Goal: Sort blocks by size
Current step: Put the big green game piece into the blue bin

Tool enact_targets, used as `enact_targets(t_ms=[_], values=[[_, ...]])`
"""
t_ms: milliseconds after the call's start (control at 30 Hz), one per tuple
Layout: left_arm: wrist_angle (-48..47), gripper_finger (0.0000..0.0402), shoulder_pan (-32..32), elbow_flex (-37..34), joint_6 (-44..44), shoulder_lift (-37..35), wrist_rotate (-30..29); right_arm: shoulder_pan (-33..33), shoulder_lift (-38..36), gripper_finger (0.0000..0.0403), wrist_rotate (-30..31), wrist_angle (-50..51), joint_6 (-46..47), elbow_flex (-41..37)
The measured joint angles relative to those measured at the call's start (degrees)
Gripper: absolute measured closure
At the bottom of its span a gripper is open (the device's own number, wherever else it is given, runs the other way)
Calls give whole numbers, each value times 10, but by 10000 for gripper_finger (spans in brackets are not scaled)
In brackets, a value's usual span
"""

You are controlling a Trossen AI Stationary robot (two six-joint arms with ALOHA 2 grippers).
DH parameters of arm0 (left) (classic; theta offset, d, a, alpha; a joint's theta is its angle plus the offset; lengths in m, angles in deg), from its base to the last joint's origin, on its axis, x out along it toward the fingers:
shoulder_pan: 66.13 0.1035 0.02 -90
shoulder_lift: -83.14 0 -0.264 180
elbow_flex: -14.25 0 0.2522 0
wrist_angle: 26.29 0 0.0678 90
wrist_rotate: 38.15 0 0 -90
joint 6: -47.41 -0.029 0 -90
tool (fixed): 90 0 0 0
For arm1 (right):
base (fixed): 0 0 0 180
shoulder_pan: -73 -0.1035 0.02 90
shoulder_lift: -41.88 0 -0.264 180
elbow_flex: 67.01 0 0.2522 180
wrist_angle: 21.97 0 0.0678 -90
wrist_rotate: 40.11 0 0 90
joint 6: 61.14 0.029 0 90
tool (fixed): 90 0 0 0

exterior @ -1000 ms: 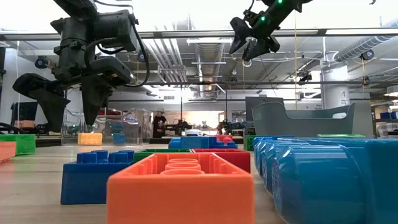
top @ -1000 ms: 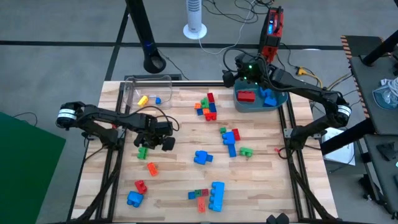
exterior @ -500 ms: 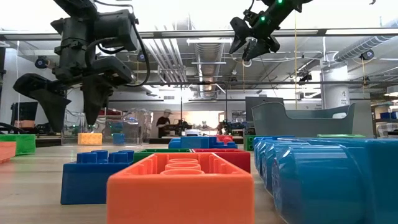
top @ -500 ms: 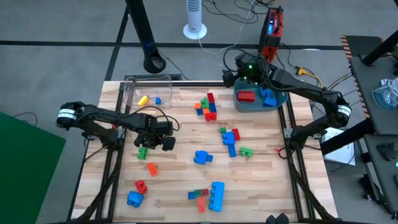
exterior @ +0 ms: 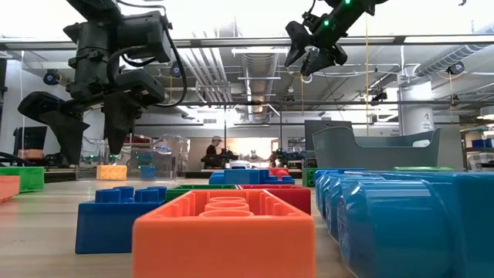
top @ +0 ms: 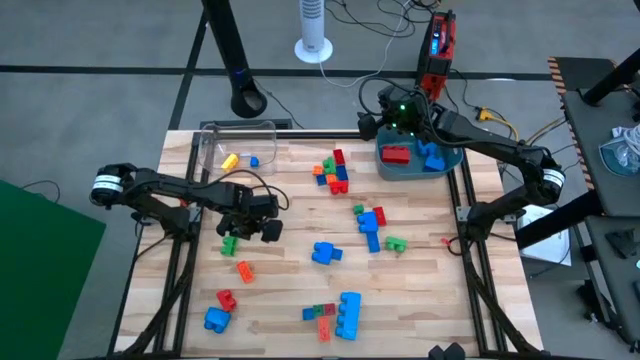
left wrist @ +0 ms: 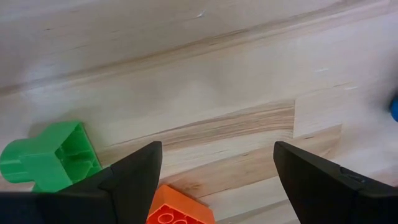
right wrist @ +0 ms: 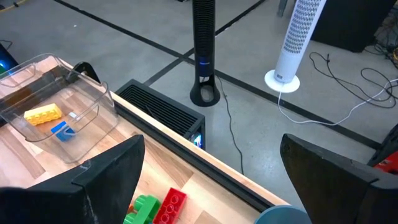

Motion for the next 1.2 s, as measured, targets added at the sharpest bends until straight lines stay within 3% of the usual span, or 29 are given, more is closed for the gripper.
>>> enact_targets(t_ms=[167,700,833,1067,1200], values=[[0,106,0,0,0,0,3,0,0,39,0,0,0,0],[-8,106,0,0,10,0,99,0,0,39,0,2,10,0],[-42,106,0,0,24,-5,101,0,0,39,-1,2,11,0],[-202,106,0,0,10,-9,89,0,0,39,-2,2,11,0],[-209,106,1,0,-10,-10,33,0,3,39,-10,1,11,0]])
